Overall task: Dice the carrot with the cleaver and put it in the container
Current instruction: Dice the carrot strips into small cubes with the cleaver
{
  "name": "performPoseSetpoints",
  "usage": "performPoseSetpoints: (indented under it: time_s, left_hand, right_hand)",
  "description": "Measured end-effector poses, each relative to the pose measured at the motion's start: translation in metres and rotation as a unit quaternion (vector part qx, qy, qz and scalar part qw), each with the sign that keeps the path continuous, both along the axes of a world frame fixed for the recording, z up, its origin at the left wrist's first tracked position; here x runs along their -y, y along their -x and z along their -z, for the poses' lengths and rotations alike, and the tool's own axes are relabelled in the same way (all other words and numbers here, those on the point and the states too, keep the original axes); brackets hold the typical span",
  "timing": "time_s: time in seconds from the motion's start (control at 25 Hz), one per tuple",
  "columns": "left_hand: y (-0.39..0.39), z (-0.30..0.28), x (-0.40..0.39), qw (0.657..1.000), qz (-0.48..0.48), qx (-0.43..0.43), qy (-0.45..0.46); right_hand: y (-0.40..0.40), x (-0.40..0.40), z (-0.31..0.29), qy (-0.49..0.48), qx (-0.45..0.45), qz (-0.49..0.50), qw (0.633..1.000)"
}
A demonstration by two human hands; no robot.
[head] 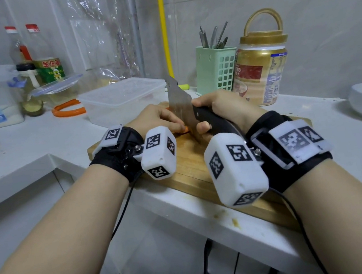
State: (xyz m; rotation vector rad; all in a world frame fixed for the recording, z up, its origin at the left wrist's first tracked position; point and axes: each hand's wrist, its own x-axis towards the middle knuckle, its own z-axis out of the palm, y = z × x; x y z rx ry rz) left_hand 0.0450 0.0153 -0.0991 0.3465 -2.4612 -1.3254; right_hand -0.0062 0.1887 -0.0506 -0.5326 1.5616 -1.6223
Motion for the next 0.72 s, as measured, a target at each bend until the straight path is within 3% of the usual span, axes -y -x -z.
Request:
performPoseSetpoints:
  time_s: [0.36, 0.72]
  left_hand:
    - [0.002, -0.005, 0.000, 1.000, -0.002, 0.029, 0.011]
    - [0.001, 0.002, 0.006, 1.000, 0.002, -0.004, 0.015]
  right_hand:
    - [0.006, -0.017, 0.004, 0.025, 0.033, -0.021, 0.999]
    - [0.003, -0.027, 0.003, 0.059, 0.050, -0.018, 0.997]
